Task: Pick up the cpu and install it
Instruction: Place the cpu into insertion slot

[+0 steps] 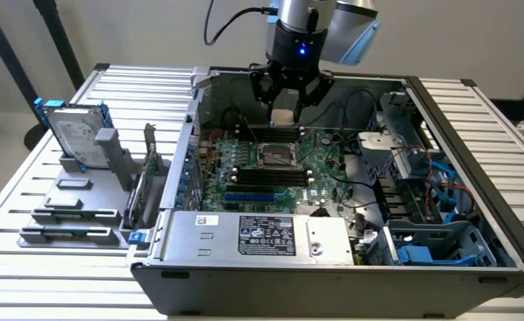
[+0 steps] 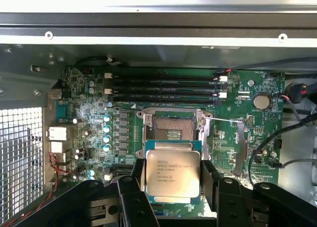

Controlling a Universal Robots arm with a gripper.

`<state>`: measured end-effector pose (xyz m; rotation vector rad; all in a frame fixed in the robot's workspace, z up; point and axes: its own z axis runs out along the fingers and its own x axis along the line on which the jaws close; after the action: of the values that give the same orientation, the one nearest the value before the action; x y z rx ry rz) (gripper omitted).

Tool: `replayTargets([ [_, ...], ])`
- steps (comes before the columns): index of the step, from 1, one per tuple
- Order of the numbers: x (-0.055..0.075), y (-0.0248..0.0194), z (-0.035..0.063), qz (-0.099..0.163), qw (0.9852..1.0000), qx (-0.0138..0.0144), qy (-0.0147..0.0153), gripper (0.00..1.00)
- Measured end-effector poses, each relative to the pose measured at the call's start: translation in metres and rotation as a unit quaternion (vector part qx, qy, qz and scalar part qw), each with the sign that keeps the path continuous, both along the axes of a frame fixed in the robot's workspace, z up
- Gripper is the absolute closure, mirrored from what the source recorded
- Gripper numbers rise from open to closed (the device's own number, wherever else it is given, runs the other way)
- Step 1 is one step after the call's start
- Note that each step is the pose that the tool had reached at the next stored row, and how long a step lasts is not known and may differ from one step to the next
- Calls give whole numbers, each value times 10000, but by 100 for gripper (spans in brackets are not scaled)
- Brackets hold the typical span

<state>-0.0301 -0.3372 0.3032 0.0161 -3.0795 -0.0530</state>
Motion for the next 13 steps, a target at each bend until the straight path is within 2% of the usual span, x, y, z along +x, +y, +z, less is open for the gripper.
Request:
replayTargets([
  [4, -5, -1, -2, -47, 10000, 1, 0, 45],
  [7, -6, 0, -10, -291, 9996, 0, 0, 45],
  [10, -6, 0, -22, -550, 9985, 1, 0, 45],
  [13, -6, 0, -36, -820, 9966, 1, 0, 45],
])
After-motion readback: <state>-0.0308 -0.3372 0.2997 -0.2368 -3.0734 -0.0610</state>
